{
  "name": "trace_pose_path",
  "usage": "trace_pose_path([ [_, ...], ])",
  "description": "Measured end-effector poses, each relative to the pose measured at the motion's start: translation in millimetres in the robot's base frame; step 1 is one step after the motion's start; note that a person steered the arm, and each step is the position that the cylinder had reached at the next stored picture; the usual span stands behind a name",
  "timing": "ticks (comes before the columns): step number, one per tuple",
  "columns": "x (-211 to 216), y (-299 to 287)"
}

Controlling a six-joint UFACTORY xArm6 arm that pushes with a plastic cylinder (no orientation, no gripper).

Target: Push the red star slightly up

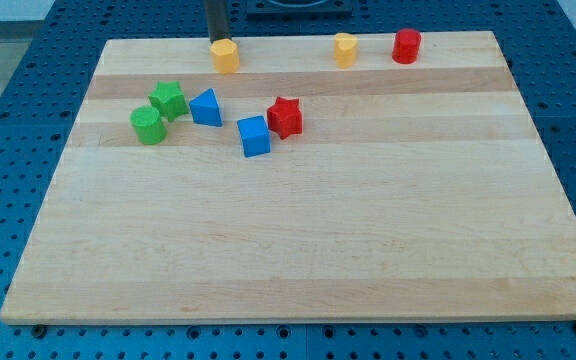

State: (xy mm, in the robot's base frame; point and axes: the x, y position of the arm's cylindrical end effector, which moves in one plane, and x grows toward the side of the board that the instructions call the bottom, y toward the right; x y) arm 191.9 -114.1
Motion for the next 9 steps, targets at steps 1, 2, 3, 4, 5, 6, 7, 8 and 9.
trace_pose_path([
  [1, 0.2, 58.8],
  [2, 12.8, 110.9],
  [3, 48.3, 100.5],
  [4, 74.9, 91.5],
  [5, 129.8, 160.3],
  [6, 185.5, 175.6],
  [7, 204.9, 141.4],
  [8, 205.0, 106.2],
  [9, 207.1, 96.7],
])
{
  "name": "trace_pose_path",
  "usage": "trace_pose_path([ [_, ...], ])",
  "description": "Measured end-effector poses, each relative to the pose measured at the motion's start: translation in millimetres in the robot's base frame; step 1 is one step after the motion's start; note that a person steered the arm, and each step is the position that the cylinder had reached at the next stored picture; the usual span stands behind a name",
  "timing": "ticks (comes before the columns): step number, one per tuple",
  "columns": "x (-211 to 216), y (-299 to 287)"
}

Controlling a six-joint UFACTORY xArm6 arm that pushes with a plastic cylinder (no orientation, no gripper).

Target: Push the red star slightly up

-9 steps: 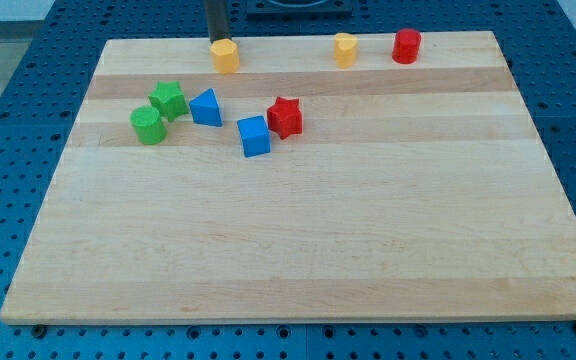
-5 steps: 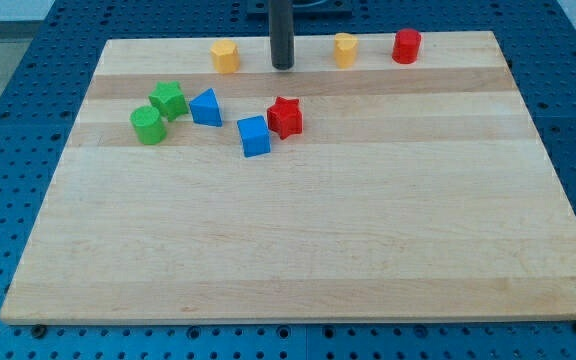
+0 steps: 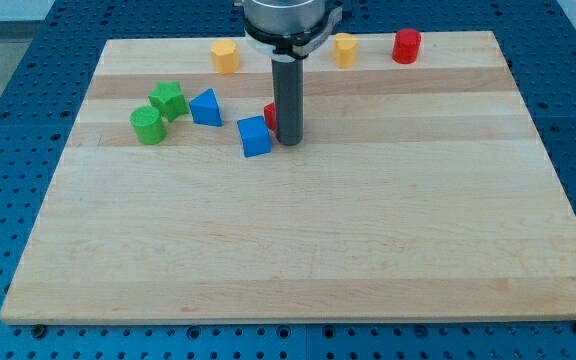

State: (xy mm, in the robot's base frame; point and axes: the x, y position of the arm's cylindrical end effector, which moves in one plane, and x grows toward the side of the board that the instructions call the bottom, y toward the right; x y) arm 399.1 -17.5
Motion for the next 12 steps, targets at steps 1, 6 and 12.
trace_pose_path([
  [1, 0.1, -9.7],
  [6, -49.3, -16.2],
  [12, -66.0, -10.6],
])
